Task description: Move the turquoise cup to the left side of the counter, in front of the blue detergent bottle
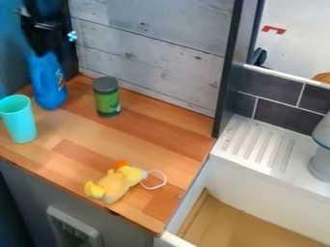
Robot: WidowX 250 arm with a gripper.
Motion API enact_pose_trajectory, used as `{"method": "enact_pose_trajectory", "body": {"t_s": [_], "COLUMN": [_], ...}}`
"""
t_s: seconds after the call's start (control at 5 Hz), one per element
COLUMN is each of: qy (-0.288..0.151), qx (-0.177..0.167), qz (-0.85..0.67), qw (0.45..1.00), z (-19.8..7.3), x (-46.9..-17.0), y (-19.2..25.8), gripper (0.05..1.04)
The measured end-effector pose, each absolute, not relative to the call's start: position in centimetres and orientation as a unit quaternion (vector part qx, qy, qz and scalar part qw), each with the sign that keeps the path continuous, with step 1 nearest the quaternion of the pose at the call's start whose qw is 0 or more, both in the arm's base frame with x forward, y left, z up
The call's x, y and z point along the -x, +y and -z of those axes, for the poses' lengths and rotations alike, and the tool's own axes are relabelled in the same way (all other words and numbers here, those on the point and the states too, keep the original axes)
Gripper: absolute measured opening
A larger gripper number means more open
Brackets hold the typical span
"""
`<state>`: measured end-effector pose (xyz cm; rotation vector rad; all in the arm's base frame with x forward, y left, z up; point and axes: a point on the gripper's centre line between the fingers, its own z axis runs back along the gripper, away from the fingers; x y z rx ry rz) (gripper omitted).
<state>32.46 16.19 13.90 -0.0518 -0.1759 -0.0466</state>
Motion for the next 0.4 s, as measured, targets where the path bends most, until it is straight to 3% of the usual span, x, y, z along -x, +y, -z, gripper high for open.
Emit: {"method": "enact_pose_trajectory", "body": {"t_s": [0.4], "qy": [-0.038], "qx": [0.01], "qz": [0.08], "qw": [0.996], "z": [-10.8], "x": [-34.7], "y": [12.8], "gripper": [1.003]}}
